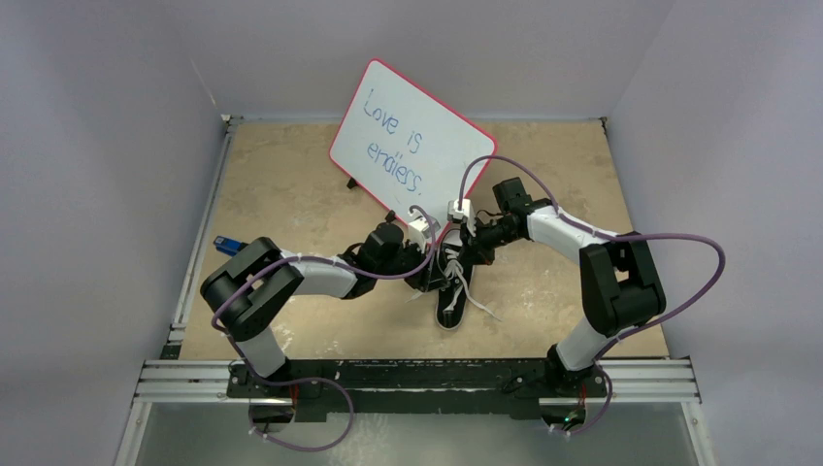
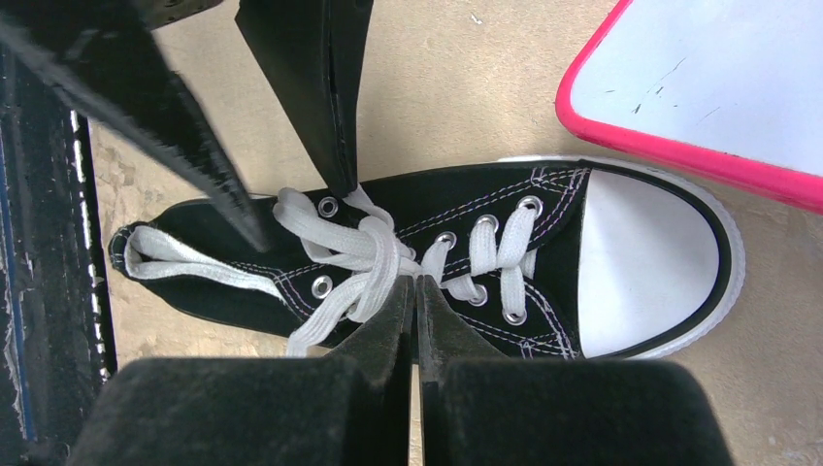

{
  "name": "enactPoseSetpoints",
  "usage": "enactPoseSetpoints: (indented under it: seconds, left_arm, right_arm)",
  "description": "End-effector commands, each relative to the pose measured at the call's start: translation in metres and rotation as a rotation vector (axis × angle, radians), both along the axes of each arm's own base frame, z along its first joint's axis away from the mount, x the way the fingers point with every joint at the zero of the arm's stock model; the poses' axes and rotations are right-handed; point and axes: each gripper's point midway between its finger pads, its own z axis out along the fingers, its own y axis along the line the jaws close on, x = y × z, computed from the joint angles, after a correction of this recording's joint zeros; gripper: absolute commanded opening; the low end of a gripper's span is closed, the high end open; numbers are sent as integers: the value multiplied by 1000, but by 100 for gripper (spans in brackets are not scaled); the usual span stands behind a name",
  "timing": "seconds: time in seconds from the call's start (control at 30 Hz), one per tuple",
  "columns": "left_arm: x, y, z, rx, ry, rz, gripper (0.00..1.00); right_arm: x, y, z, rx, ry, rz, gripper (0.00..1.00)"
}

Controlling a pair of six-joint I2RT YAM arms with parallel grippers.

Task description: Tie the shoes

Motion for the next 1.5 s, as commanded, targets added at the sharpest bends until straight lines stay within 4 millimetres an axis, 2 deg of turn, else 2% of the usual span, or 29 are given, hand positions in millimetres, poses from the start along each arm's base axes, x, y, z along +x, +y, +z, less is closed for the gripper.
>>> enactPoseSetpoints:
  seconds: [0.0,0.1,0.2,0.33,0.53,0.63,0.8,1.0,1.17,1.33,1.47]
  left_arm:
    - [18,-10,11,-15,-66,19,33]
    - [16,-11,9,-7,-62,-3,21]
    - [13,-9,10,-7,-65,-14,17]
    - [7,-8,15,-6,-59,-38,0]
    - [-8,-3,25,0,-20,-87,0]
    - [-17,-1,21,13,32,-100,0]
    - [-23,7,0,96,126,-92,0]
    - [-24,12,-11,158,189,-62,0]
    - [-25,25,-25,223,221,-6,0]
    - [-29,38,-38,281,247,22,0]
    - [-38,50,-48,309,275,49,0]
  right_arm:
    - [6,7,15,52,-27,9,0]
    - [6,6,16,50,-25,5,0]
    - [7,6,16,48,-26,3,0]
    - [10,3,14,28,-31,-28,0]
    - [23,-7,23,7,-75,-147,0]
    - [25,-12,27,-13,-83,-197,0]
    - [20,-20,27,-54,-63,-249,0]
    - [18,-35,17,-135,-30,-339,0]
    - [25,-50,10,-184,-56,-460,0]
    - [26,-69,-6,-258,-52,-526,0]
    - [35,-85,-6,-249,-66,-622,0]
